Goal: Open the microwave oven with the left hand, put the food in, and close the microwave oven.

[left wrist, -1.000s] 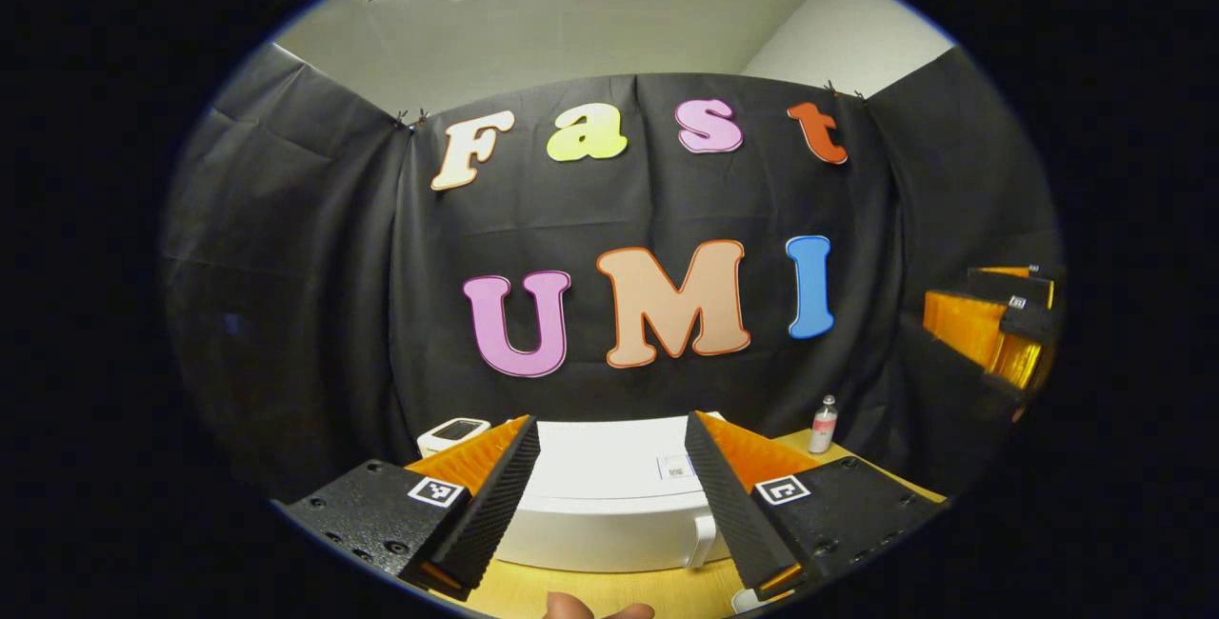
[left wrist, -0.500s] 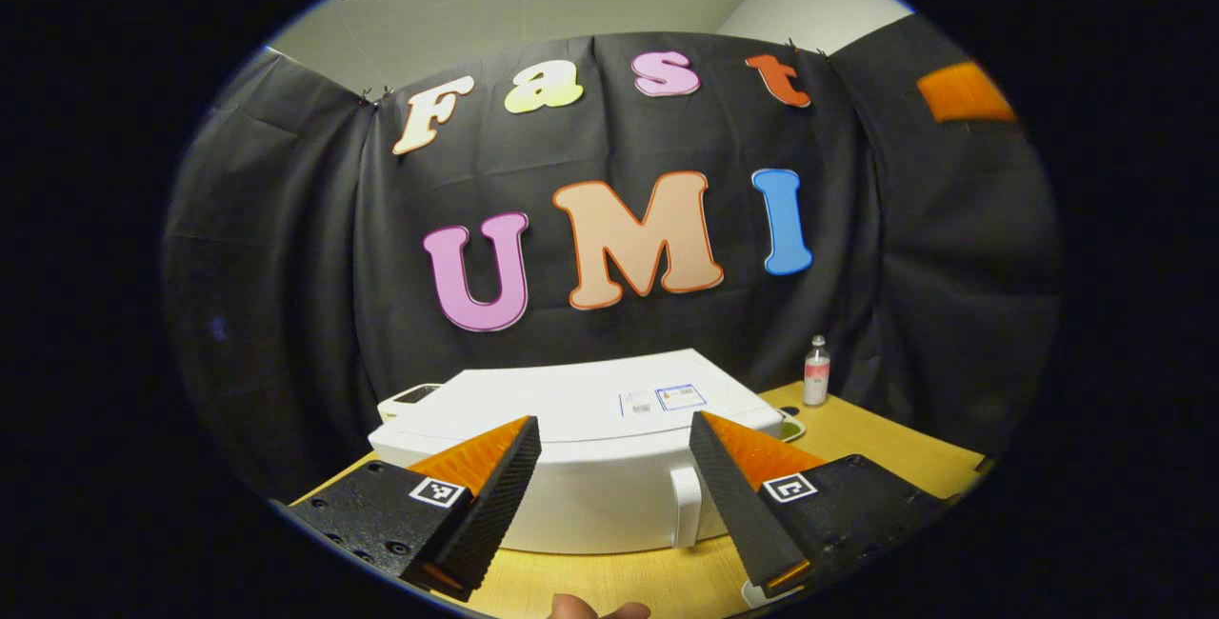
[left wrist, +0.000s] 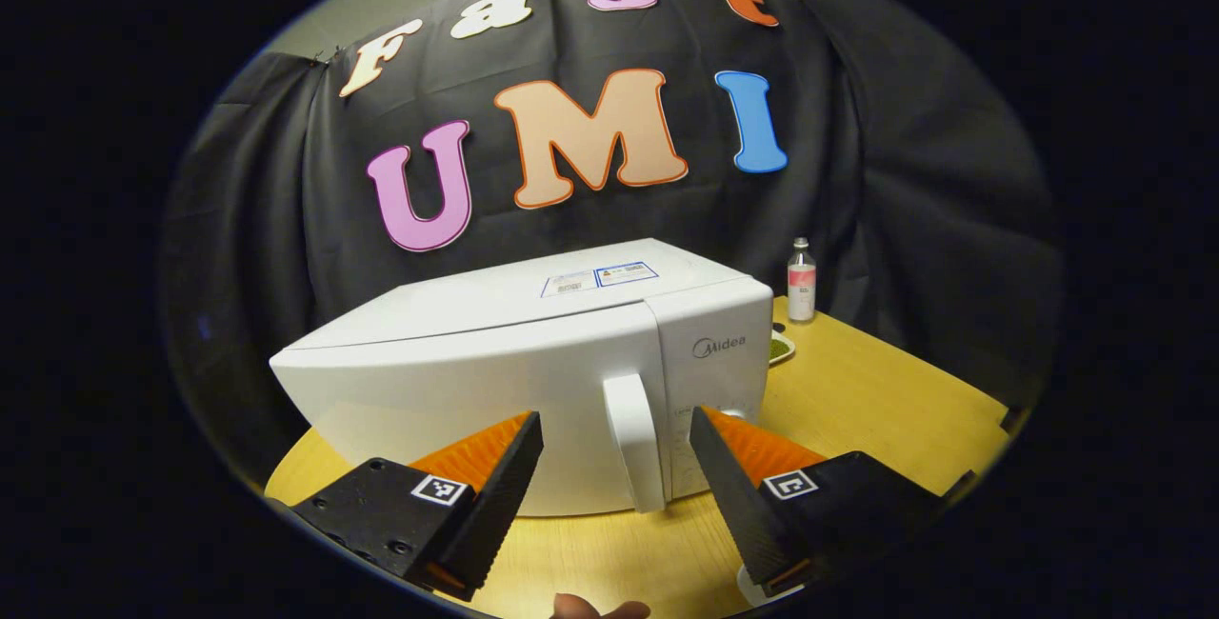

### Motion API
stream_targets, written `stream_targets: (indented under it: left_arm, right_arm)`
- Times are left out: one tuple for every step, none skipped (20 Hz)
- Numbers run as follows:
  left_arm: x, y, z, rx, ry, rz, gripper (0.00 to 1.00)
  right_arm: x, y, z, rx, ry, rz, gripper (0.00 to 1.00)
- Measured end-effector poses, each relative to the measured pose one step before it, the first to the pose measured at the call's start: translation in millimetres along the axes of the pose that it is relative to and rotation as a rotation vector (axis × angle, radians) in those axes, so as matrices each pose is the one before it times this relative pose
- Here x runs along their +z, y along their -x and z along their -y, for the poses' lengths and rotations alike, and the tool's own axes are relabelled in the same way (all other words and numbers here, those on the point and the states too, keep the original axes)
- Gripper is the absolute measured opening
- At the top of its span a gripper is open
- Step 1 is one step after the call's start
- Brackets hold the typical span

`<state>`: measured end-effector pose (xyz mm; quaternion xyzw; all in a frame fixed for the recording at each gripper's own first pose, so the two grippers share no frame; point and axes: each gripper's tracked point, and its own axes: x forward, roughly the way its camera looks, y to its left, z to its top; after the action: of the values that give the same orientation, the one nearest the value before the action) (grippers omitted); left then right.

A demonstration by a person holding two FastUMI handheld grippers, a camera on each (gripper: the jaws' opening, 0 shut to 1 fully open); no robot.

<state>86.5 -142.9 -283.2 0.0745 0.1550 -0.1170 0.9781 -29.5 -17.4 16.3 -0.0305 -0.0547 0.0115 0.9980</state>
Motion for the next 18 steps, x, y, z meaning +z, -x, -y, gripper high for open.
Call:
stream_targets:
  left_arm:
    - [-2.83,-4.02,2.73,-0.00309,0.00693,-0.01060,0.97]
    - [-4.99,-3.64,1.53,-0.00112,0.00734,-0.01088,0.97]
    - [-2.91,-3.06,-0.97,0.01299,0.00580,-0.01370,0.97]
    - [-4.32,-2.09,-0.75,0.00328,0.00615,-0.01605,0.97]
    - [-3.15,-2.15,2.02,-0.00016,0.00444,-0.01199,0.97]
    - [-1.81,-0.87,1.63,-0.00091,0.00251,-0.00891,0.97]
    - [0.42,-0.62,0.63,0.00144,-0.00315,-0.00256,0.94]
    - [-0.19,-1.42,-0.89,0.00749,-0.01035,-0.00250,0.89]
    - [-3.62,-5.28,3.26,-0.01176,-0.00167,-0.02063,0.58]
    - [-0.31,3.28,-1.39,0.01164,0.00138,-0.00549,0.26]
    - [0.56,1.18,-0.05,-0.00042,0.01192,-0.01167,0.23]
    - [1.03,0.63,0.02,-0.01175,0.01001,-0.00745,0.23]
    - [-2.00,1.17,1.42,-0.01189,0.03234,-0.00305,0.20]
    - [0.53,0.25,0.70,-0.01204,0.02474,0.00399,0.18]
    - [-2.09,-0.07,0.88,-0.00479,0.00425,-0.00032,0.17]
    - [0.68,0.35,0.64,0.00453,-0.02227,0.00244,0.14]
    - [0.86,-1.97,-0.67,0.01388,-0.02717,0.00072,0.12]
    - [-0.58,-1.47,-2.08,0.01130,-0.00836,-0.01646,0.12]
  right_arm:
    - [0.21,0.62,2.16,-0.00565,0.00159,-0.00002,0.97]
    - [-0.12,0.69,1.79,-0.00510,-0.00101,-0.00275,0.96]
    - [0.49,-0.58,1.48,-0.00431,-0.00080,-0.00408,0.96]
    - [-3.24,0.41,2.51,-0.00595,0.00149,-0.00281,0.97]
    - [0.53,0.98,3.16,-0.00634,0.00295,0.00007,0.96]
    - [0.83,0.56,1.84,-0.00295,0.00184,-0.00063,0.96]
    - [-0.31,0.96,0.03,-0.00159,0.00083,-0.00151,0.96]
    - [-0.75,-0.70,-0.35,-0.00035,0.00070,-0.00147,0.96]
    - [-2.41,-0.85,0.53,-0.00003,0.00142,-0.00434,0.96]
    - [-1.05,-0.90,-0.87,0.00251,-0.00053,-0.00481,0.96]
    - [0.00,-0.73,-1.03,0.00346,-0.00177,-0.00149,0.97]
    - [0.25,0.61,-0.97,0.00349,-0.00124,0.00054,0.97]
    - [0.52,-0.01,-0.86,0.00320,0.00025,0.00197,0.97]
    - [-0.21,-0.58,-1.26,0.00337,0.00048,0.00229,0.97]
    - [-1.38,-0.02,-0.41,0.00138,0.00014,0.00013,0.97]
    - [-0.30,-0.50,-0.08,0.00151,-0.00206,-0.00103,0.97]
    - [-0.93,-0.72,-0.50,0.00132,-0.00360,0.00030,0.97]
    - [0.70,0.81,-0.30,0.00011,-0.00429,0.00006,0.97]
